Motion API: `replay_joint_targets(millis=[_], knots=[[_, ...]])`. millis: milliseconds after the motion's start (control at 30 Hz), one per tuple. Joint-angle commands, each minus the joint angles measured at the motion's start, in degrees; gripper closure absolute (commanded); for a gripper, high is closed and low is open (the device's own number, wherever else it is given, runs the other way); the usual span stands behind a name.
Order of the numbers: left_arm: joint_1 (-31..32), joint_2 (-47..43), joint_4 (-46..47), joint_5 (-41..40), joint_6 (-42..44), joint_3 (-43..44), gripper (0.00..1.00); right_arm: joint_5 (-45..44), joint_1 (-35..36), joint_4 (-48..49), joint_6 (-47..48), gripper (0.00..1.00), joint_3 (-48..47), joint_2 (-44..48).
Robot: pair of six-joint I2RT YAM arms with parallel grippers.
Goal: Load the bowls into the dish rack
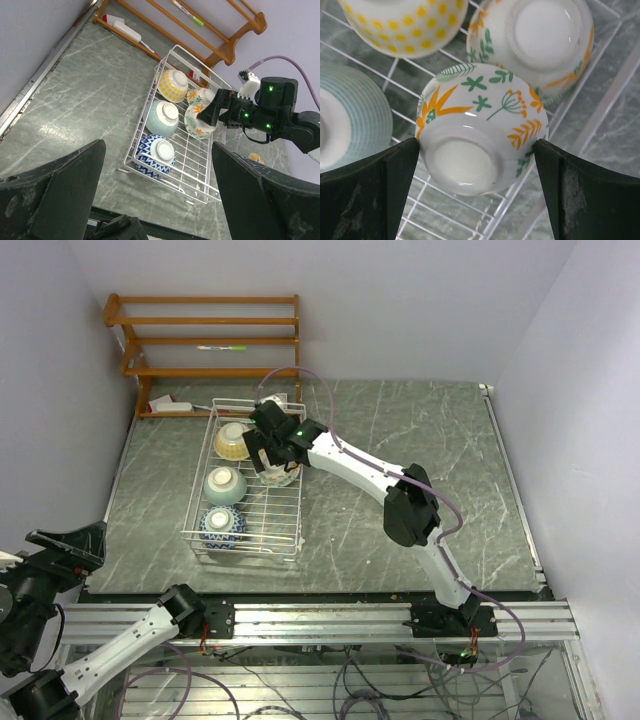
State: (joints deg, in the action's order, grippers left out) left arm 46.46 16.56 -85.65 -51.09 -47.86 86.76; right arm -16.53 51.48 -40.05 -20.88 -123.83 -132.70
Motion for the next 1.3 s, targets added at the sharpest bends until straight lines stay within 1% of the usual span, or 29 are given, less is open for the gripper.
replay_joint_targets(millis=[0,200,367,500,633,800,933,1000,1067,1267], knots=[[0.6,0.5,0.4,-1.8,-0.7,0.9,0.01,0.7,0.7,-5.7,-1.0,0.01,3.2,2.5],[0.6,0.8,1.0,-1.1,-0.4,1.0,0.01,6.5,0.9,-2.2,-1.5,0.01,8.4,4.8],[0.6,1.2,1.1,-0.6,-0.3,1.4,0.01,10.6,0.8,0.3,-1.6,0.00,10.1,5.6],[0.6,1.2,0.9,-0.3,-0.8,1.5,0.01,11.7,0.9,-0.4,-2.3,0.00,10.1,5.9],[0.6,0.8,0.6,-0.1,-1.3,1.2,0.01,10.1,0.9,-2.9,-3.0,0.00,9.6,7.7],[0.6,0.3,0.6,-0.5,-1.4,1.1,0.01,7.3,1.1,-8.2,-2.4,0.00,4.1,8.8],[0.6,0.4,1.2,-0.7,-0.9,1.1,0.01,6.3,1.0,-13.9,-1.1,0.00,-4.5,5.6],[0.7,0.5,1.5,-0.6,-0.8,0.8,0.01,6.1,1.0,-15.0,-0.3,0.00,-7.5,3.8],[0.6,0.6,1.8,-0.3,-0.7,0.6,0.01,6.2,1.0,-15.0,0.5,0.00,-9.3,2.4],[0.6,1.1,2.0,-0.1,-0.8,0.5,0.01,8.2,1.0,-10.8,1.5,0.00,-10.1,-0.2]])
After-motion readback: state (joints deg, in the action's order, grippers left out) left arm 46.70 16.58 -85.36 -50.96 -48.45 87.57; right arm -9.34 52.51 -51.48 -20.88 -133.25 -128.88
